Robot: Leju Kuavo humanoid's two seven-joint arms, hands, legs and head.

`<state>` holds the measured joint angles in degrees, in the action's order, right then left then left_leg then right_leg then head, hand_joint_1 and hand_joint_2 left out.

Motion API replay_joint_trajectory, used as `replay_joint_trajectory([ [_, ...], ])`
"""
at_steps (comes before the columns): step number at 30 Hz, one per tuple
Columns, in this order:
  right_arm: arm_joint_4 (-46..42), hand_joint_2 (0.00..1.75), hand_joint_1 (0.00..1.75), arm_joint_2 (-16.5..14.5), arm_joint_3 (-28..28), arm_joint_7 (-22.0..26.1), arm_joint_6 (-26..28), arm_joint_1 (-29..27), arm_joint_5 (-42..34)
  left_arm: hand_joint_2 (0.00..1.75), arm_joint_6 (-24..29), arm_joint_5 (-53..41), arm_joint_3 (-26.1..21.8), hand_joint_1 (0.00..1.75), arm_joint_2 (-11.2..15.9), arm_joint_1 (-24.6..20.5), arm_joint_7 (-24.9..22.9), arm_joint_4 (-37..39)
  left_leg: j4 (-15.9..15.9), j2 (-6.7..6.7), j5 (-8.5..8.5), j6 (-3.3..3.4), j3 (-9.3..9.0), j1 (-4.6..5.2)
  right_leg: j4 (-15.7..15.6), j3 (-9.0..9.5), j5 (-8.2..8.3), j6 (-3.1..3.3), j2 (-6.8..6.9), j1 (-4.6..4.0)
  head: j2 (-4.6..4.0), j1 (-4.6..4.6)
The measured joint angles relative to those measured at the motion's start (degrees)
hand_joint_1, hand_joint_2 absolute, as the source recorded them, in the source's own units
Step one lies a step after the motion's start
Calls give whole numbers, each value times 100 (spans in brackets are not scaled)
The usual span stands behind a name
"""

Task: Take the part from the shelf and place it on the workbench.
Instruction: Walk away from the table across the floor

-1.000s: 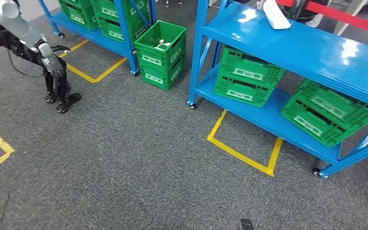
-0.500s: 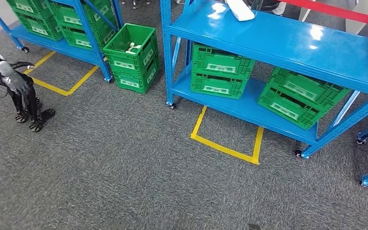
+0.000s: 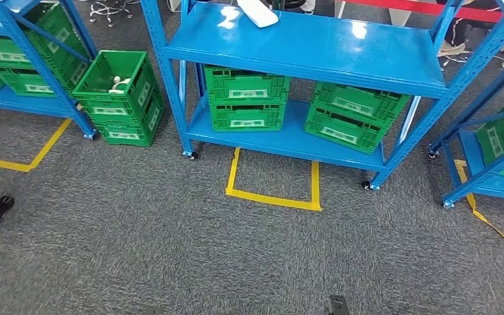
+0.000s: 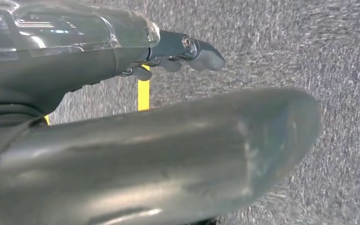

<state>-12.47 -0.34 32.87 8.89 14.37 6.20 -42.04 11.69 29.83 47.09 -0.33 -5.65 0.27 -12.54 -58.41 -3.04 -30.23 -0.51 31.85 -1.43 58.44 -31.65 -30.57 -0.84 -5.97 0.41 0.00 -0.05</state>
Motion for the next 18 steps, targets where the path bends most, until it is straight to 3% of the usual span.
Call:
replay_joint_trajectory([
  [1, -1, 0, 0, -3, 14, -7, 0, 5, 0, 0, 2, 2, 4, 0, 10, 3, -5, -2, 27, 99, -7, 30, -36, -6, 177, -87, -96, -30, 159, -8, 0, 39],
  [3, -4, 0, 0, -14, 36, -8, -7, 24, -10, 0, 3, 3, 21, 0, 32, 19, -22, -1, 43, 311, -51, 73, -91, 8, 840, -437, -396, -88, 482, -2, 0, 128],
  [5, -5, 0, 0, -22, 56, -8, -14, 16, -34, 0, 4, 3, 42, 0, 58, 27, -48, 0, 42, 508, -106, 82, -135, 20, 1435, -782, -551, -120, 568, 20, 0, 170],
  [6, -4, 0, 0, -25, 69, -7, -15, -9, -51, 0, 5, 4, 49, 0, 69, 23, -57, -1, 41, 584, -134, 76, -162, 23, 1484, -829, -480, -122, 586, 25, 0, 187],
  [8, 1, 0, 0, -23, 97, 7, -11, -65, -102, 0, 7, 16, 63, 0, 84, 8, -62, -8, 42, 697, -193, 53, -239, 26, 970, -610, -67, -86, 649, 21, 0, 229],
  [10, 3, 0, 0, -21, 126, 27, -2, -90, -153, 0, 6, 32, 86, 0, 94, -8, -70, -27, 50, 782, -249, 14, -299, 40, 308, -294, 218, -4, 860, -32, 0, 256],
  [12, 3, 0, 0, -20, 144, 33, 13, -89, -192, 0, 2, 43, 122, 0, 102, -22, -101, -43, 63, 868, -281, -39, -320, 64, 55, -184, 204, 81, 997, -94, 0, 259],
  [13, 3, 0, 0, -20, 148, 30, 23, -92, -207, 0, -1, 53, 140, 0, 104, -28, -116, -45, 73, 915, -290, -68, -338, 74, 19, -182, 189, 112, 970, -108, 0, 257],
  [14, 4, 0, 0, -20, 149, 14, 31, -101, -217, 0, -3, 75, 158, 0, 107, -33, -125, -50, 85, 930, -314, -96, -358, 71, -13, -169, 189, 140, 929, -92, 0, 256],
  [15, 5, 0, 0, -17, 151, -11, 36, -112, -221, 0, -3, 106, 170, 0, 108, -36, -122, -55, 59, 818, -360, -119, -369, 61, -54, -142, 197, 167, 889, -76, 0, 241],
  [16, 7, 0, 0, -12, 154, -52, 32, -112, -220, 0, 0, 142, 177, 0, 108, -39, -115, -61, -71, 656, -452, -136, -326, 53, -96, -111, 209, 199, 854, -59, 0, 221],
  [18, 9, 0, 0, 2, 178, -159, -13, -88, -198, 0, 8, 219, 184, 0, 103, -32, -122, -66, -673, 305, -735, -151, -24, 38, -137, -68, 208, 254, 779, -48, 0, 153],
])
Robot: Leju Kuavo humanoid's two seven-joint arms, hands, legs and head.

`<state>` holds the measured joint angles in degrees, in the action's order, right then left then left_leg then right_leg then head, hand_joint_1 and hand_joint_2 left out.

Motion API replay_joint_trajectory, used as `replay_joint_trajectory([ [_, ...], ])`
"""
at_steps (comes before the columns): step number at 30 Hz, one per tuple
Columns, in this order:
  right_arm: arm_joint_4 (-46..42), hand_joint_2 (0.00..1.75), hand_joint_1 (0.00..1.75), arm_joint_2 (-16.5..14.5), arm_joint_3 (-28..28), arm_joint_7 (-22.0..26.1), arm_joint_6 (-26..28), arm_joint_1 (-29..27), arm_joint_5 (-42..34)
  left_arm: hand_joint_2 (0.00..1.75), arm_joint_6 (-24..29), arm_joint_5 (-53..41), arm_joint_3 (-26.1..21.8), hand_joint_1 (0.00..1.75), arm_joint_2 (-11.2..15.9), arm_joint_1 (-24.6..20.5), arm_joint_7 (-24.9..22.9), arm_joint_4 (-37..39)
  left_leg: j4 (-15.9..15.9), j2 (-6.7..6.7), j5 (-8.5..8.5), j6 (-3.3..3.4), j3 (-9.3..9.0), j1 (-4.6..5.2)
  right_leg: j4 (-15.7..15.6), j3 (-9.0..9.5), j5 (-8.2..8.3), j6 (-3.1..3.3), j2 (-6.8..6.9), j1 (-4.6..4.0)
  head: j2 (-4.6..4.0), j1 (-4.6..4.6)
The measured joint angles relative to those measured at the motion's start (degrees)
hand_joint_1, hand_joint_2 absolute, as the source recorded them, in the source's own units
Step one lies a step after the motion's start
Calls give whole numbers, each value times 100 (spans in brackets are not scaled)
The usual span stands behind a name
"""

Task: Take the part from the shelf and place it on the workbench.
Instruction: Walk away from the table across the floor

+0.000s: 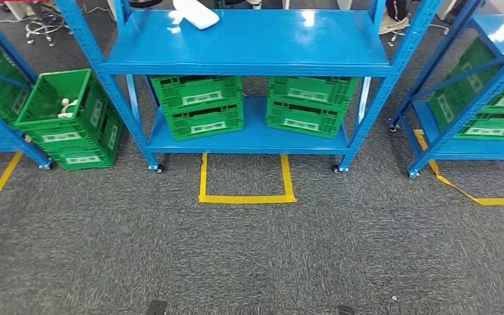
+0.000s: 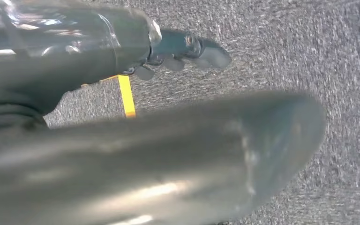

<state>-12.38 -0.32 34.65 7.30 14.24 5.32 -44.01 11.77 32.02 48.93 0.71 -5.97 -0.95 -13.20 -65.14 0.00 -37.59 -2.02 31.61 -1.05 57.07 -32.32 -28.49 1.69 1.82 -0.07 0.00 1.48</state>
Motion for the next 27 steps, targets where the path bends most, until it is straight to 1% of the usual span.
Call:
replay_joint_trajectory([
  [1, 0, 0, 0, 5, 27, -53, -28, 15, 10, 0, 3, 35, 2, 0, -7, 13, -18, -1, -384, -47, -134, -5, 229, 0, 1, 11, -12, 17, -47, -7, 0, -30],
  [2, -1, 0, 0, 8, 60, -99, -52, 22, 20, 0, 4, 64, 4, 0, -14, 29, -41, 0, -673, -51, -185, -11, 429, 2, 3, 29, -30, 24, -95, -13, 0, -57],
  [3, -1, 0, 0, 9, 88, -137, -65, 20, 25, 0, 4, 87, 5, 0, -23, 43, -64, 0, -792, -38, -128, -15, 556, 2, 6, 58, -51, 24, -139, -18, 0, -75],
  [4, -1, 0, 0, 12, 108, -163, -70, 16, 27, 0, 4, 108, 5, 0, -34, 54, -80, 0, -707, -23, 46, -14, 581, 2, 12, 95, -78, 12, -175, -18, 0, -91],
  [5, 0, 0, 0, 17, 123, -191, -71, 13, 32, 0, 3, 128, 5, 0, -45, 58, -92, 0, -438, -10, 305, -9, 510, 1, 22, 138, -112, -4, -203, -15, 0, -110],
  [6, 1, 0, 0, 26, 139, -222, -72, 12, 44, 0, -3, 152, 5, 0, -59, 59, -106, 0, -117, -8, 534, 7, 394, 0, 35, 171, -149, -26, -223, -10, 0, -138],
  [7, 0, 0, 0, 39, 165, -258, -70, 19, 58, 0, -11, 180, 5, 0, -77, 57, -125, 0, 188, -9, 689, 24, 273, 3, 62, 192, -188, -57, -241, -17, 0, -172],
  [8, -1, 0, 0, 55, 198, -299, -66, 28, 72, 0, -20, 210, 5, 0, -96, 54, -152, 0, 394, -13, 754, 51, 190, 8, 82, 194, -214, -91, -255, -22, 0, -196],
  [9, -1, 0, 0, 74, 232, -334, -57, 35, 84, 0, -28, 239, 6, 0, -119, 54, -190, 0, 492, -17, 742, 75, 153, 12, 99, 185, -234, -117, -264, -27, 0, -202],
  [10, -2, 0, 0, 100, 267, -357, -46, 42, 88, 0, -31, 264, 8, 0, -142, 54, -232, 1, 537, -17, 725, 91, 140, 18, 113, 179, -244, -129, -270, -33, 0, -195],
  [12, -5, 0, 0, 145, 339, -371, -28, 45, 109, 0, -19, 299, 13, 0, -186, 59, -298, 4, 549, -22, 715, 109, 143, 29, 103, 185, -249, -122, -271, -21, 0, -160],
  [16, -15, 0, 0, 208, 486, -349, -4, 61, 156, 0, 74, 346, 25, 0, -254, 47, -305, 5, 549, -22, 690, 149, 134, 59, 61, 212, -249, -118, -271, 3, 0, -144],
  [22, -17, 0, 0, 230, 614, -346, 3, 63, 170, 0, 102, 363, 46, 0, -269, 43, -283, 11, 547, -23, 676, 183, 129, 70, 30, 227, -239, -148, -270, 8, 0, -131],
  [26, -17, 0, 0, 235, 676, -338, 26, 62, 170, 0, 182, 407, 48, 0, -268, 41, -119, 13, 546, -25, 674, 193, 124, 75, 26, 231, -244, -217, -269, 18, 0, -135],
  [27, -17, 0, 0, 238, 687, -334, 29, 62, 170, 0, 198, 421, 49, 0, -268, 41, -85, 13, 546, -25, 674, 193, 122, 76, 25, 231, -245, -226, -269, 19, 0, -138],
])
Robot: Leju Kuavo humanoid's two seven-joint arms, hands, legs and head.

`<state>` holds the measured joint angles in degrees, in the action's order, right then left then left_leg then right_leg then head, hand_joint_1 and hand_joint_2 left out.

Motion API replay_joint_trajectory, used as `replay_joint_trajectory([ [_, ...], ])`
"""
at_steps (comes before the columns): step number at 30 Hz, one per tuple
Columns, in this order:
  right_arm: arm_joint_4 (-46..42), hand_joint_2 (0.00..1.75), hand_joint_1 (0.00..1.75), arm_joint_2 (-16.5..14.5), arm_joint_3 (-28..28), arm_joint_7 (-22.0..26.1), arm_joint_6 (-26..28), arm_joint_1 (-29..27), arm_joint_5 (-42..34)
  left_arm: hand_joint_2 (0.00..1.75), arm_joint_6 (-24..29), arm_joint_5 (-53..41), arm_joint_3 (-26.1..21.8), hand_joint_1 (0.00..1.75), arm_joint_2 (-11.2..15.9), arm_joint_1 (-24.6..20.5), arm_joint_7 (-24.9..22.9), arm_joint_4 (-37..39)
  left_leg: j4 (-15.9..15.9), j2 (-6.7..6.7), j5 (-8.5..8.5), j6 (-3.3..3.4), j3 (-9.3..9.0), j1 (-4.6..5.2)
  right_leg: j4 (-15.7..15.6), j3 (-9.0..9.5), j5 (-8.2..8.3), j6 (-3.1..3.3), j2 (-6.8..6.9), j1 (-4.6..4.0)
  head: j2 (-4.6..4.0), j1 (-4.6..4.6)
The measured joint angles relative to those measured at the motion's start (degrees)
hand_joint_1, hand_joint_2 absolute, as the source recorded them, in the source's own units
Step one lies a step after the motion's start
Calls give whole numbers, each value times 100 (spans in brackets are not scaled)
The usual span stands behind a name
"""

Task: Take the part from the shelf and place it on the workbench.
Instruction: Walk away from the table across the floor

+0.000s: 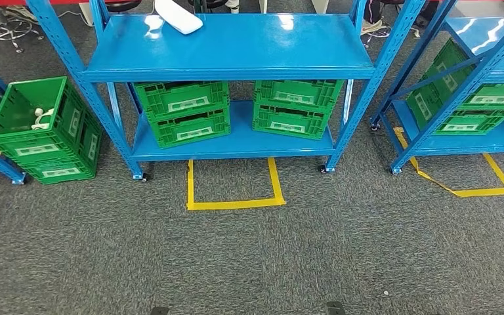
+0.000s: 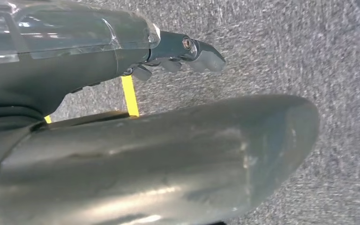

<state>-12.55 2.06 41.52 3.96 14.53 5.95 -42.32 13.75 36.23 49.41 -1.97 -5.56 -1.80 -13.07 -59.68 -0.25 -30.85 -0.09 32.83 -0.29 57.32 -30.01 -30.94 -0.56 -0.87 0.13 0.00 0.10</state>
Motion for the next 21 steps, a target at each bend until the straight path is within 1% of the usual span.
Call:
replay_joint_trajectory([
  [6, -4, 0, 0, 4, 14, 9, 6, 2, 0, 0, 22, 29, 1, 0, 1, 0, 56, 0, -3, 0, -1, 2, -1, 2, -3, 1, 3, -5, 0, 1, 0, -4],
  [8, -25, 0, 0, 2, 50, 46, 6, 26, 3, 0, 32, 78, 1, 0, 5, -1, 114, 0, 11, 0, -12, 55, -8, 22, -47, 12, 16, -62, 3, 16, 0, -12],
  [9, -39, 0, 0, 4, 72, 73, 6, 64, 7, 0, 43, 122, 1, 0, 7, -2, 146, 0, 73, 6, 8, 95, -45, 11, -75, 28, 21, -93, 3, 24, 0, -22],
  [10, -56, 0, 0, 10, 104, 101, -7, 145, 15, 0, 52, 173, 0, 0, 10, -5, 162, 1, 171, 23, 29, 138, -125, 4, 220, -118, -117, -135, 16, 40, 0, -14],
  [11, -67, 0, 0, 19, 130, 117, -21, 222, 24, 0, 57, 209, -1, 0, 11, -7, 153, 1, 264, 39, 50, 155, -208, -10, 611, -317, -276, -160, 27, 54, 0, -7],
  [12, -74, 0, 0, 27, 155, 125, -37, 290, 35, 0, 60, 241, -1, 0, 13, -7, 133, 2, 346, 49, 61, 162, -296, -27, 1023, -536, -415, -186, 40, 73, 0, 9],
  [13, -79, 0, 0, 28, 186, 124, -54, 337, 49, 0, 58, 261, -1, 0, 13, -5, 106, 2, 377, 50, 39, 149, -363, -26, 1380, -747, -486, -216, 55, 101, 0, 29],
  [14, -80, 0, 0, 28, 213, 116, -59, 339, 61, 0, 56, 275, -1, 0, 12, -2, 92, 2, 375, 38, 7, 122, -403, -35, 1315, -758, -344, -237, 59, 126, 0, 31],
  [15, -80, 0, 0, 28, 240, 109, -61, 338, 73, 0, 52, 286, -1, 0, 10, -1, 82, 2, 372, 24, -31, 86, -454, -51, 1048, -668, -110, -256, 66, 153, 0, 34],
  [16, -80, 0, 0, 31, 262, 103, -59, 334, 80, 0, 45, 293, -1, 0, 9, 0, 80, 3, 370, 14, -76, 41, -503, -65, 702, -526, 113, -279, 74, 177, 0, 38],
  [17, -80, 0, 0, 34, 276, 100, -56, 328, 83, 0, 39, 297, -1, 0, 9, -3, 79, 4, 357, 5, -124, -10, -543, -68, 388, -386, 252, -290, 79, 182, 0, 47],
  [18, -80, 0, 0, 38, 282, 100, -53, 326, 82, 0, 31, 298, -1, 0, 8, -7, 78, 5, 348, -2, -160, -57, -567, -65, 179, -287, 302, -269, 84, 179, 0, 50],
  [19, -80, 0, 0, 42, 285, 100, -49, 322, 78, 0, 26, 299, 0, 0, 8, -9, 77, 6, 343, -5, -186, -98, -576, -60, 91, -240, 273, -233, 84, 165, 0, 39],
  [21, -79, 0, 0, 55, 287, 100, -45, 311, 68, 0, 19, 302, 1, 0, 6, -12, 77, 7, 353, 1, -221, -162, -592, -65, 71, -224, 194, -116, 77, 141, 0, 2],
])
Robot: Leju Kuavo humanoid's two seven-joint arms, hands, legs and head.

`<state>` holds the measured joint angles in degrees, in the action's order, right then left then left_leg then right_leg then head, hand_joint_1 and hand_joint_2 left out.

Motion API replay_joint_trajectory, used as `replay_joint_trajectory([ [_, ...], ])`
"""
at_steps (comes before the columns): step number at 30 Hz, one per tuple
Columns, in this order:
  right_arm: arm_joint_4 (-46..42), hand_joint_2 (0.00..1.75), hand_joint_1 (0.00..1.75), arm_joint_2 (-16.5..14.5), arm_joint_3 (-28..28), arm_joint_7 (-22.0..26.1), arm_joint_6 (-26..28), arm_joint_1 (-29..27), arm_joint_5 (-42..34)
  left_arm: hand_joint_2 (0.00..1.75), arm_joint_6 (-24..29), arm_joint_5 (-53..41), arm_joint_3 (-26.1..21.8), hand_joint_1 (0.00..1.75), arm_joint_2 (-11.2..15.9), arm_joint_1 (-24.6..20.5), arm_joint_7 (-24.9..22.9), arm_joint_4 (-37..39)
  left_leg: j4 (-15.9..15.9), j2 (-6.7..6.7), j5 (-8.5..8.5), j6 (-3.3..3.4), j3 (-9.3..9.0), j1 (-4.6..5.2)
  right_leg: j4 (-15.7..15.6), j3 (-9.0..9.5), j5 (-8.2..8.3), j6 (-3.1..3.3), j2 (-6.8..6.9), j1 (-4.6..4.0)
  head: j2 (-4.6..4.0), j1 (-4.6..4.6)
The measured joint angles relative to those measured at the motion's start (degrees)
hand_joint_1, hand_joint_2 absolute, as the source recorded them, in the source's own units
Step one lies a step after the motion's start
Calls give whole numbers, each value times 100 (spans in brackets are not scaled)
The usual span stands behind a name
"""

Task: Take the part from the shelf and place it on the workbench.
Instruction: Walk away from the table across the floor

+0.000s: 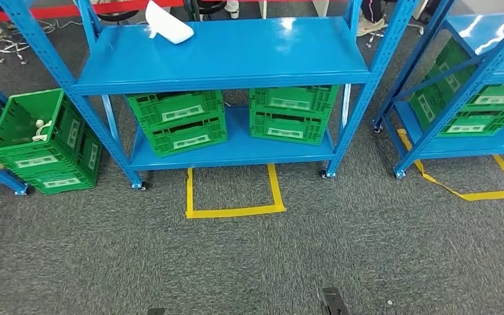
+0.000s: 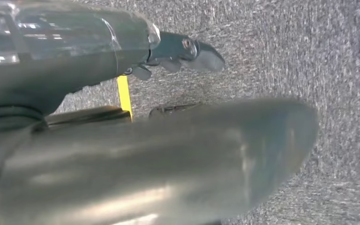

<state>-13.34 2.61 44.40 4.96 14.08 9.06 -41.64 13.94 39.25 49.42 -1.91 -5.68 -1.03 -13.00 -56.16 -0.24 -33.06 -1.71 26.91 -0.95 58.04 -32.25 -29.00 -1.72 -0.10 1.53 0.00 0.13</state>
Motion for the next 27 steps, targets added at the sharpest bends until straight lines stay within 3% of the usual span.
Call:
replay_joint_trajectory([
  [2, -3, 0, 0, 15, 2, 0, 1, -12, -8, 0, -3, 3, 0, 0, -2, -6, 4, -1, -126, 18, -106, -51, 32, -16, -23, 48, -40, 88, -5, 0, 0, -40],
  [3, -7, 0, 0, 18, 4, 0, 0, -10, -9, 0, -3, 3, 0, 0, -2, -12, 9, -2, -362, 24, -215, -68, 149, -18, -37, 85, -59, 130, -2, 1, 0, -64],
  [6, -15, 0, 0, 19, 27, 0, -1, -14, -16, 0, -4, 3, 1, 0, -2, -10, 17, -1, -1541, 28, -558, -74, 890, -13, -50, 183, -147, 210, 3, -29, 0, -124],
  [7, -15, 0, 0, 19, 37, 0, -1, -22, -22, 0, -4, 3, 3, 0, -1, -2, 14, 0, -1765, 28, -529, -63, 1097, -10, -50, 224, -185, 218, -3, -42, 0, -130],
  [8, -15, 0, 0, 19, 42, 1, 0, -29, -28, 0, -4, 3, 7, 0, 1, 5, 9, 0, -1771, 27, -366, -42, 1203, -7, -50, 280, -229, 220, -14, -52, 0, -135],
  [10, -16, 0, 0, 19, 46, 4, 1, -32, -35, 0, -4, 3, 26, 0, 3, 11, 1, 2, -1237, 22, 203, 26, 1133, 9, -52, 425, -335, 204, -41, -66, 0, -142],
  [11, -19, 0, 0, 17, 46, 8, 1, -25, -36, 0, -4, 3, 36, 0, 4, 12, -4, 2, -948, 17, 421, 65, 1037, 30, -56, 487, -390, 180, -53, -76, 0, -144],
  [12, -22, 0, 0, 16, 47, 11, 1, -18, -37, 0, -5, 3, 45, 0, 4, 10, -8, 3, -707, 15, 526, 103, 935, 51, -59, 531, -434, 147, -67, -78, 0, -149],
  [16, -31, 0, 0, 16, 77, 24, 7, 5, -45, 0, -6, 7, 60, 0, 9, -2, -33, 6, -403, 3, 348, 194, 749, 89, -88, 583, -530, 8, -57, -52, 0, -153],
  [18, -32, 0, 0, 15, 88, 26, 13, 18, -48, 0, -6, 9, 61, 0, 8, -3, -29, 7, -335, 8, 312, 249, 661, 64, 146, 495, -655, -52, -31, -48, 0, -117],
  [19, -32, 0, 0, 15, 90, 26, 14, 20, -50, 0, -6, 9, 62, 0, 3, -5, -25, 6, -314, 17, 289, 275, 617, 56, 449, 333, -769, -73, -22, -46, 0, -84],
  [21, -32, 0, 0, 14, 93, 26, 15, 8, -52, 0, -6, 10, 66, 0, -8, -6, -17, 7, -308, 31, 221, 316, 543, 64, 1249, -175, -991, -98, -18, -48, 0, -25],
  [22, -32, 0, 0, 15, 95, 26, 15, -8, -54, 0, -6, 10, 72, 0, -11, -1, -16, 7, -308, 32, 182, 324, 497, 72, 1528, -395, -999, -98, -18, -49, 0, -1],
  [23, -31, 0, 0, 19, 97, 26, 15, -25, -54, 0, -6, 11, 79, 0, -14, 4, -16, 8, -308, 28, 139, 328, 438, 82, 1607, -530, -881, -86, -19, -52, 0, 19],
  [24, -31, 0, 0, 23, 101, 26, 15, -37, -55, 0, -6, 11, 86, 0, -16, 7, -16, 8, -307, 24, 93, 326, 370, 94, 1453, -555, -639, -60, -19, -59, 0, 39],
  [26, -30, 0, 0, 40, 110, 26, 16, -45, -55, 0, -7, 11, 93, 0, -28, 8, -15, 8, -299, 21, -2, 309, 245, 108, 797, -414, -85, 47, -15, -99, 0, 54],
  [27, -31, 0, 0, 51, 118, 28, 16, -48, -58, 0, -7, 12, 94, 0, -38, 1, -15, 8, -298, 17, -40, 291, 212, 109, 519, -326, 71, 106, -11, -128, 0, 38],
])
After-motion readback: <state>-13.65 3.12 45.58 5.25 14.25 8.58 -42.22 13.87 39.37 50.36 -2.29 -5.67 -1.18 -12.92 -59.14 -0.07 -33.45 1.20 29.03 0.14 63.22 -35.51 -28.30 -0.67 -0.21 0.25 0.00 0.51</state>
